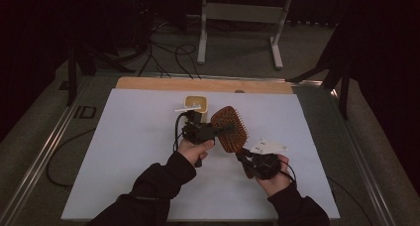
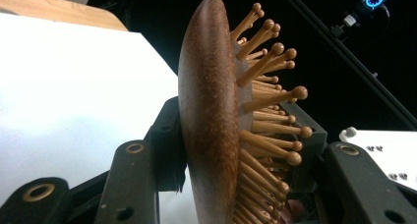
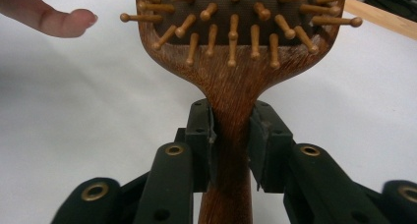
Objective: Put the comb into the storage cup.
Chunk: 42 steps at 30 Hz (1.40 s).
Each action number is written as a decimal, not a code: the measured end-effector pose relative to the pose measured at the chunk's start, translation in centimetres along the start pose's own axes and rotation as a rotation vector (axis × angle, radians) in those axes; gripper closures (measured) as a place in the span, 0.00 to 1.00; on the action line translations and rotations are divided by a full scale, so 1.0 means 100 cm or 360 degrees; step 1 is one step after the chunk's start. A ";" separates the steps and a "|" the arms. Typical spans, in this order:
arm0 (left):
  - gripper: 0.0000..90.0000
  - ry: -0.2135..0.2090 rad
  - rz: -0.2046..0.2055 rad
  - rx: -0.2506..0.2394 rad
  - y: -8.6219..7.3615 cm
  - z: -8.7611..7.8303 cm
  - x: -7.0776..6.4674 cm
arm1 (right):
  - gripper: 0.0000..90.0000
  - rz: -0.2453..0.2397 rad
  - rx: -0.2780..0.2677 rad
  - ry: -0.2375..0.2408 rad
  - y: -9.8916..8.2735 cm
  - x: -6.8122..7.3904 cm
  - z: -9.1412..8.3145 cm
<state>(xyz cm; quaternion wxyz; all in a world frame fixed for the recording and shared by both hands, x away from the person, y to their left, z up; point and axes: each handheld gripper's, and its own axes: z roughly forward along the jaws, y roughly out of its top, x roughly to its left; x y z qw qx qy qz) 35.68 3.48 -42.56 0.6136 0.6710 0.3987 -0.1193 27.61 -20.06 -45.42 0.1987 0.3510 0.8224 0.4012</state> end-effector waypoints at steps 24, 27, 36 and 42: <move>0.59 0.0043 0.0151 -0.0017 0.023 -0.019 -0.017 | 0.15 0.0094 -0.0072 0.0135 -0.006 -0.009 -0.001; 0.59 0.0050 0.0161 -0.0020 0.025 -0.022 -0.017 | 0.16 0.0078 -0.0096 0.0086 -0.007 -0.007 -0.002; 0.59 0.0101 0.0198 -0.0041 0.035 -0.034 -0.016 | 0.10 0.0080 -0.0172 0.0089 -0.010 -0.009 -0.007; 0.59 0.0134 0.0234 -0.0049 0.042 -0.041 -0.016 | 0.10 0.0018 -0.0176 0.0089 -0.011 -0.006 -0.008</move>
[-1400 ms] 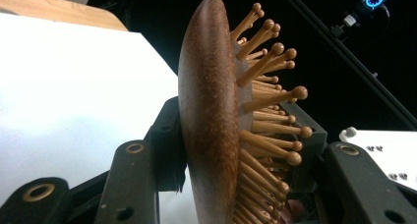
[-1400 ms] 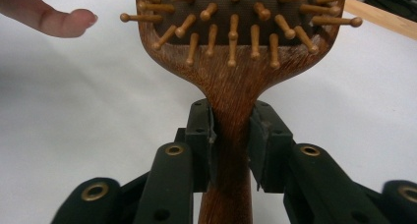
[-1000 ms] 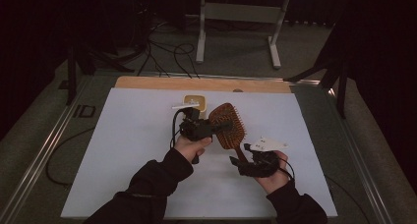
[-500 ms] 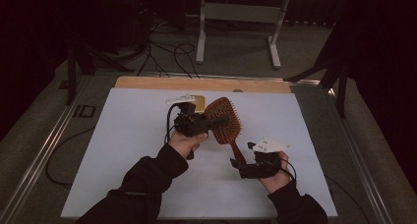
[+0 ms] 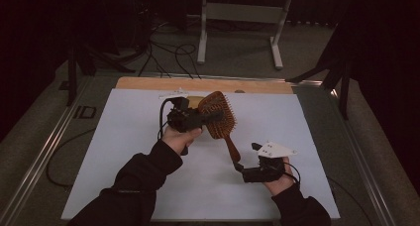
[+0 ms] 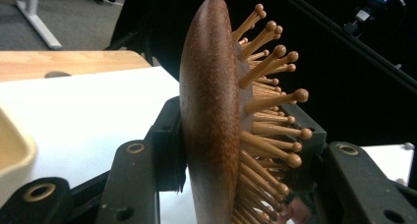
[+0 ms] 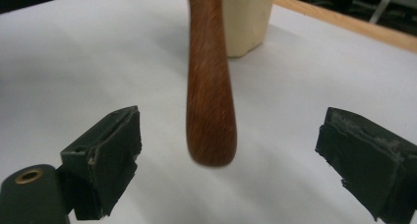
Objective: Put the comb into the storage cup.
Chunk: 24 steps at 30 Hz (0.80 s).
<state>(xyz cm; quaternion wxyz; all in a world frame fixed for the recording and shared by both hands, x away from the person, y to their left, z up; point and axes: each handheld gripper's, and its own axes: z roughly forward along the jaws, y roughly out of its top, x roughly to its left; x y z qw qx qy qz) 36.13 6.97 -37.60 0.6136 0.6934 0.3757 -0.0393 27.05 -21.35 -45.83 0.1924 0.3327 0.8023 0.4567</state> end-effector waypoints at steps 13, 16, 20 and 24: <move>0.59 0.0075 0.0030 -0.0060 0.020 -0.020 0.006 | 0.08 -0.0047 0.0045 0.0040 -0.006 0.001 0.002; 0.59 0.0088 0.0029 -0.0086 0.025 -0.025 0.008 | 0.08 -0.0043 0.0065 0.0035 -0.007 0.000 0.004; 0.59 0.0125 0.0041 -0.0107 0.034 -0.030 0.009 | 0.08 -0.0055 0.0083 0.0046 -0.006 -0.001 0.004; 0.59 0.0151 0.0042 -0.0146 0.045 -0.036 0.010 | 0.09 -0.0037 0.0069 0.0028 -0.005 -0.002 0.003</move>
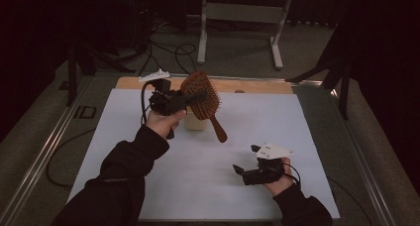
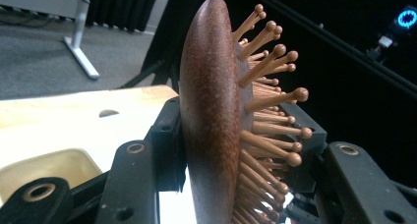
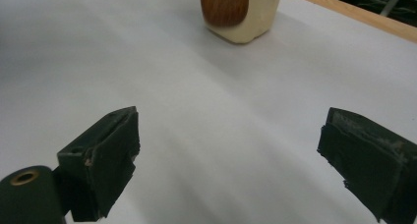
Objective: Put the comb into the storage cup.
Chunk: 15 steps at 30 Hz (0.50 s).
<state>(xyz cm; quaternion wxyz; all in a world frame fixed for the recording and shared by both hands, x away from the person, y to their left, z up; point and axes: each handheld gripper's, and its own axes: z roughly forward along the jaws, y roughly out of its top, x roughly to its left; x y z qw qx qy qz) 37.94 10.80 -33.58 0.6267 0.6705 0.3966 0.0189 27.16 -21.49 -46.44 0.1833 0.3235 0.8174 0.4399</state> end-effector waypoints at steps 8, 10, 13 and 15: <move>0.59 0.0080 0.0013 -0.0060 0.024 -0.008 0.003 | 0.09 0.0005 -0.0016 -0.0013 0.000 -0.004 -0.002; 0.59 0.0101 0.0013 -0.0074 0.027 -0.010 0.005 | 0.09 -0.0001 -0.0008 -0.0014 0.000 -0.004 -0.003; 0.59 0.0114 -0.0006 -0.0099 0.031 -0.012 0.009 | 0.09 -0.0017 0.0001 -0.0054 -0.001 -0.005 -0.004; 0.59 0.0138 0.0000 -0.0111 0.032 -0.013 0.010 | 0.09 -0.0050 0.0036 -0.0016 -0.001 -0.007 -0.003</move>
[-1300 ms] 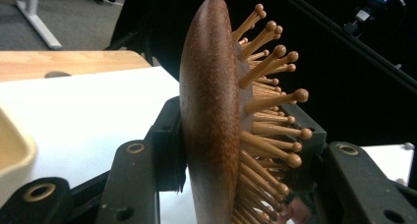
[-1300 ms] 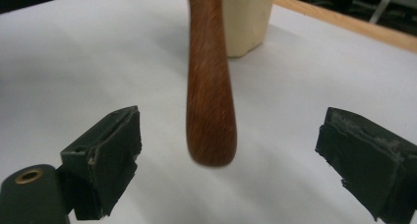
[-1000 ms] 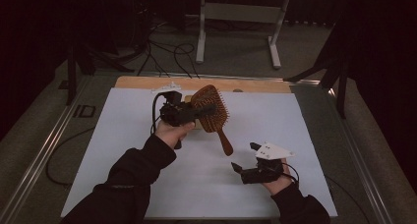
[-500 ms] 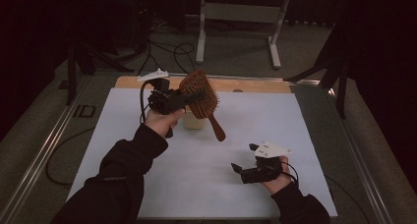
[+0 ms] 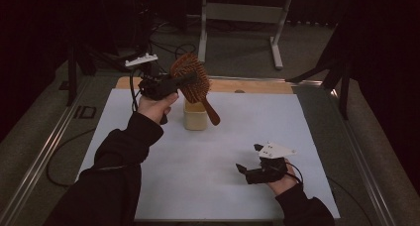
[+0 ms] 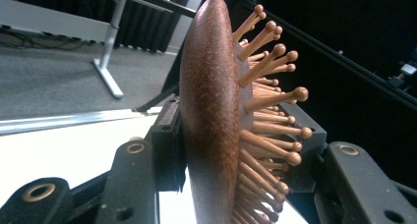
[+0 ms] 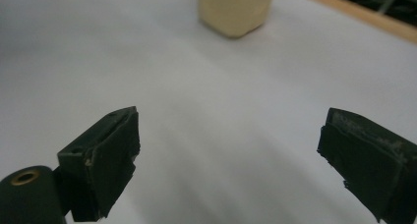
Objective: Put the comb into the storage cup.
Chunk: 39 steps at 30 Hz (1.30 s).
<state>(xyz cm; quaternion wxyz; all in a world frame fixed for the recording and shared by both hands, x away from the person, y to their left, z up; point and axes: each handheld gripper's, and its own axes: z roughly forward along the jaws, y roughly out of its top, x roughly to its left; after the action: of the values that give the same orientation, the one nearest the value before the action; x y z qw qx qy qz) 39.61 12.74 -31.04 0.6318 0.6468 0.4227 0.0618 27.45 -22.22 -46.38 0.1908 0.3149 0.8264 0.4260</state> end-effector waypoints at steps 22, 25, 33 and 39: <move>0.59 0.0225 0.0024 -0.0068 0.022 -0.003 0.021 | 0.10 0.0012 -0.0088 0.0042 0.000 -0.002 -0.006; 0.59 0.0251 0.0005 -0.0064 0.021 -0.001 0.025 | 0.10 0.0003 -0.0102 0.0025 0.000 -0.001 -0.008; 0.59 0.0342 -0.0020 -0.0067 0.020 0.008 0.039 | 0.10 0.0004 -0.0111 0.0014 0.000 0.001 -0.008; 0.59 0.0366 -0.0068 -0.0079 0.012 0.014 0.049 | 0.10 -0.0019 -0.0127 -0.0003 0.000 0.000 -0.009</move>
<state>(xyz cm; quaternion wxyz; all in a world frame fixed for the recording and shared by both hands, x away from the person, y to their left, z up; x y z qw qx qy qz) 44.17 14.88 -32.45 0.5962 0.6104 0.5044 0.1325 26.91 -22.74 -45.86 0.2064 0.3026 0.8104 0.4572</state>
